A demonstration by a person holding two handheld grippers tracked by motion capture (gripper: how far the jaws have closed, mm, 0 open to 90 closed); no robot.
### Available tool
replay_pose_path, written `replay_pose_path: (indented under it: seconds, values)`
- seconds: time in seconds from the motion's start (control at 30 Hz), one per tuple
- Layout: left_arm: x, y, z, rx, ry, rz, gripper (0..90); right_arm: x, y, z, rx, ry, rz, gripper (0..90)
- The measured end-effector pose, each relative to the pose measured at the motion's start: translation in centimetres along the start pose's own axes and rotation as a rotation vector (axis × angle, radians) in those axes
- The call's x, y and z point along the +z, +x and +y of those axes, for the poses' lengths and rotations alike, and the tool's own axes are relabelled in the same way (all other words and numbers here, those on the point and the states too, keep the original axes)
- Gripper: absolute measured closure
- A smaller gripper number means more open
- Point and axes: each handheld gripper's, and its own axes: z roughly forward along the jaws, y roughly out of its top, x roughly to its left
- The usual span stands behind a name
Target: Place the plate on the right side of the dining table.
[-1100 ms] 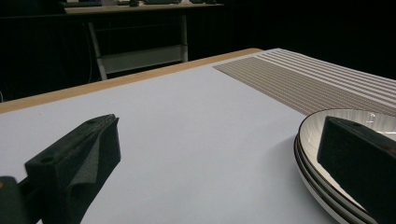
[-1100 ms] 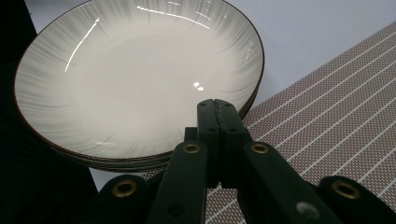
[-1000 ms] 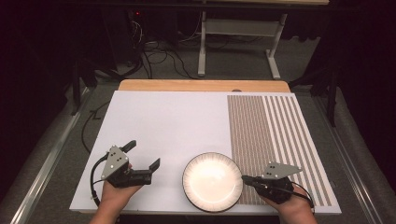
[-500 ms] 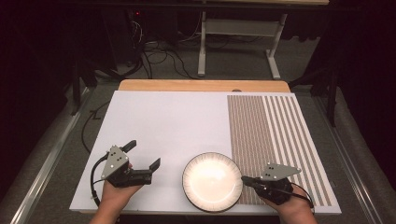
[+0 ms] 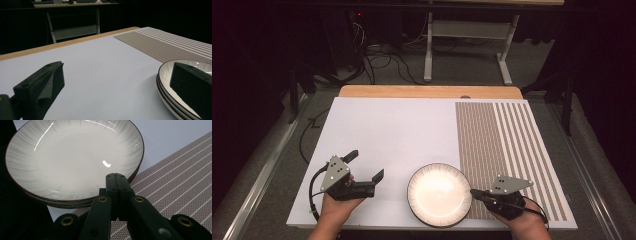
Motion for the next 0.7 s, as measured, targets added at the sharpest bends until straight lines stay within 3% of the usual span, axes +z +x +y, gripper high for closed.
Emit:
replay_pose_path:
  seconds: [0.7]
  values:
    - [-0.03,0.01,0.07,0.000,-0.002,-0.001,0.2,0.06,0.09,0.06,-0.003,0.001,-0.006,90.0]
